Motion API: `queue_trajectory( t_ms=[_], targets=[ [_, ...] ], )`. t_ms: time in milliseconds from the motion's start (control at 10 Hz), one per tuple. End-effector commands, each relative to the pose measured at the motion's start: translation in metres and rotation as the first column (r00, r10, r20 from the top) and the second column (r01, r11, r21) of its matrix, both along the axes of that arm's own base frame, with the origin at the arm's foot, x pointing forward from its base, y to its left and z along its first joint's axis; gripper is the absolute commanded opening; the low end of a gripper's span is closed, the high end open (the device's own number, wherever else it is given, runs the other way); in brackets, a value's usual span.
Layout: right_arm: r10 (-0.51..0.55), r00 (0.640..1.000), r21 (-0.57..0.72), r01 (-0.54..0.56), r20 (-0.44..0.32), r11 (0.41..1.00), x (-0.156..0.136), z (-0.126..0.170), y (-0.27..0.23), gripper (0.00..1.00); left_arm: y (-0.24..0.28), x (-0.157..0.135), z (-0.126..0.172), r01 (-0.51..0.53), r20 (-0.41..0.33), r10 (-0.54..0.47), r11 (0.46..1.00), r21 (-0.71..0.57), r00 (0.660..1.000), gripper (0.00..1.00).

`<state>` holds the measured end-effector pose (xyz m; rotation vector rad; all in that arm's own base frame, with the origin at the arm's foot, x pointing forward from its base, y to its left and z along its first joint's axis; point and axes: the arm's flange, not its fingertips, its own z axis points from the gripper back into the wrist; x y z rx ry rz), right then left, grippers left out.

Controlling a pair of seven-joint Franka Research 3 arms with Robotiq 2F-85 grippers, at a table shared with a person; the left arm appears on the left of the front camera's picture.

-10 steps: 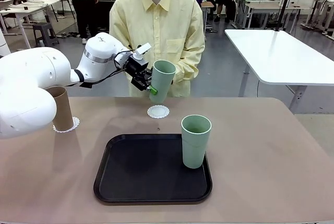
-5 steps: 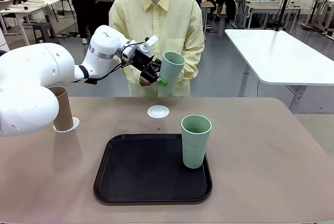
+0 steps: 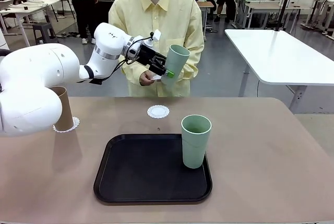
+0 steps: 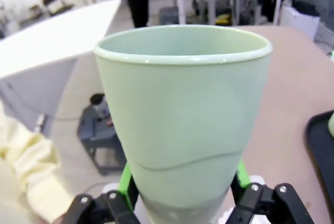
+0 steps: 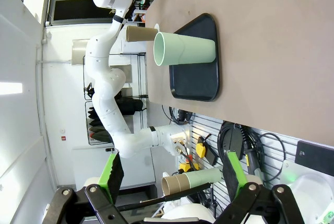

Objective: Place coasters on the table and set cups on them.
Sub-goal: Take one Reusable plastic cup from the Flat Tray and place it on a coaster set by the human.

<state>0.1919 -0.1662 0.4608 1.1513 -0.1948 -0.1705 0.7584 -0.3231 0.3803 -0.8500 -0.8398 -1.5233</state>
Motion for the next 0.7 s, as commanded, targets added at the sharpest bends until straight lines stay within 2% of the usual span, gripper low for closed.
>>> queue_trajectory(
  t_ms=[0,500,600],
  targets=[
    [0.009,1.000,0.013,-0.009,0.022,1.000,0.001,-0.001,-0.001,1.00,0.047,-0.126,-0.007,-0.038,0.014,0.038,0.999,0.024,0.999,0.83],
    [0.009,1.000,0.013,-0.009,0.022,1.000,0.001,-0.001,-0.001,1.00,0.077,-0.175,-0.014,-0.111,-0.074,0.110,0.994,-0.009,0.991,0.83],
    [0.009,1.000,0.013,-0.009,0.022,1.000,0.001,-0.001,-0.001,1.00,0.080,-0.185,-0.019,-0.146,-0.059,0.144,0.988,-0.039,0.988,0.83]
  ],
)
